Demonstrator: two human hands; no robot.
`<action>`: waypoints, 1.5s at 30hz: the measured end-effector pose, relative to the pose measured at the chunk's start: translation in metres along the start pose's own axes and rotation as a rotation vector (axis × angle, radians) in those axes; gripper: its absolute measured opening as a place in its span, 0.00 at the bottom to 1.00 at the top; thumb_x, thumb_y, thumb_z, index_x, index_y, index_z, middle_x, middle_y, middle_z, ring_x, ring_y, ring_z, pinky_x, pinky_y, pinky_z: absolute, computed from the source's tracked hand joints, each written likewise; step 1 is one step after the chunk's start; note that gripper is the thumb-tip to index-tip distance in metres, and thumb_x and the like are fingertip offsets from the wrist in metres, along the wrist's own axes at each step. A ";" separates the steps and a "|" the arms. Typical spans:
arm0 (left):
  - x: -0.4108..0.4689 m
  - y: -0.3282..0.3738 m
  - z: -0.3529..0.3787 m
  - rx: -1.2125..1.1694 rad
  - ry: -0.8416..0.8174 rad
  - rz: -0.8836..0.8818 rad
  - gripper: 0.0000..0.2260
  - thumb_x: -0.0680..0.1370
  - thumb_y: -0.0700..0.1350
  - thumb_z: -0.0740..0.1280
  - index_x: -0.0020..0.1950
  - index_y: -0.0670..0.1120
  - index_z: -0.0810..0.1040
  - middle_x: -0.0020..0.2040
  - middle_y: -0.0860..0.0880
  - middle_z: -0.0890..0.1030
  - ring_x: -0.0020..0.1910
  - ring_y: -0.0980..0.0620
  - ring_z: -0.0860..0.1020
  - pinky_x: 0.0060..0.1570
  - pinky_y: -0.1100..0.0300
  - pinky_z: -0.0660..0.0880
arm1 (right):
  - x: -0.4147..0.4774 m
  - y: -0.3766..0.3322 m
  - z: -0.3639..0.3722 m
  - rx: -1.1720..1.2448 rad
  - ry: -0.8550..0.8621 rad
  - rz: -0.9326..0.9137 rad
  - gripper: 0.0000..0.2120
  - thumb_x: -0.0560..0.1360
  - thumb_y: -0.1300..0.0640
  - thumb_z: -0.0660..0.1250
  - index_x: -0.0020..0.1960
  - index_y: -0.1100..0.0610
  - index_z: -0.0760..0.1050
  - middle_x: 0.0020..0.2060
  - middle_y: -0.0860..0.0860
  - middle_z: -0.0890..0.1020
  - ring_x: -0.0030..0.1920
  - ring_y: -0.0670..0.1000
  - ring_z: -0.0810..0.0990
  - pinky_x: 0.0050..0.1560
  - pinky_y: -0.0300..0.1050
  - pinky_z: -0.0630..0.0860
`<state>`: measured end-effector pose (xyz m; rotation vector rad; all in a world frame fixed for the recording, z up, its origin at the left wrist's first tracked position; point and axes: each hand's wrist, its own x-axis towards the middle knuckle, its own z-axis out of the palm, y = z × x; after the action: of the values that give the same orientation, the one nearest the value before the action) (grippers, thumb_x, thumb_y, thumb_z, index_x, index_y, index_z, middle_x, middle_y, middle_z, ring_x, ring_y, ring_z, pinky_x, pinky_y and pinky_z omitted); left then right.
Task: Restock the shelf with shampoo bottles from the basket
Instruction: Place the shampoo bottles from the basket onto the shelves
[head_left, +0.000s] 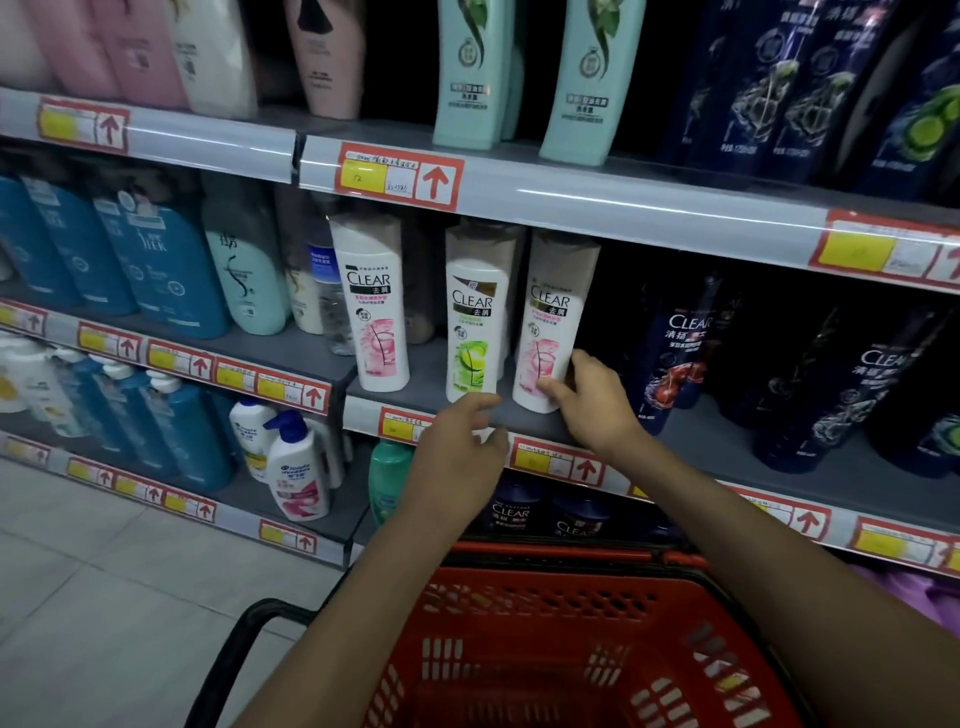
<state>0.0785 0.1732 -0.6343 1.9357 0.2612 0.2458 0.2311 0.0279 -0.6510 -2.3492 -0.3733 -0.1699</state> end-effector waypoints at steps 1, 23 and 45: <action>-0.002 -0.005 -0.004 -0.004 -0.009 -0.018 0.16 0.81 0.42 0.66 0.68 0.51 0.76 0.58 0.45 0.80 0.50 0.46 0.80 0.43 0.62 0.74 | 0.001 0.000 0.000 0.019 0.000 0.016 0.16 0.80 0.53 0.70 0.64 0.60 0.75 0.61 0.57 0.81 0.61 0.57 0.80 0.62 0.57 0.78; -0.015 -0.006 -0.046 -0.096 0.115 -0.062 0.16 0.81 0.41 0.65 0.68 0.52 0.74 0.46 0.56 0.80 0.33 0.56 0.75 0.25 0.71 0.68 | -0.001 -0.020 0.045 0.031 0.325 0.212 0.15 0.75 0.53 0.75 0.58 0.59 0.78 0.53 0.58 0.83 0.53 0.60 0.82 0.53 0.56 0.79; -0.032 -0.017 -0.105 -0.118 0.183 -0.168 0.14 0.80 0.41 0.67 0.66 0.49 0.75 0.48 0.43 0.83 0.43 0.48 0.81 0.39 0.58 0.77 | -0.090 -0.097 0.035 0.120 0.314 -0.236 0.24 0.74 0.64 0.75 0.69 0.57 0.75 0.60 0.50 0.76 0.56 0.45 0.76 0.55 0.37 0.78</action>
<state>0.0164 0.2627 -0.6129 1.7658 0.5167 0.3203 0.1157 0.0992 -0.6325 -2.1120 -0.4891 -0.6042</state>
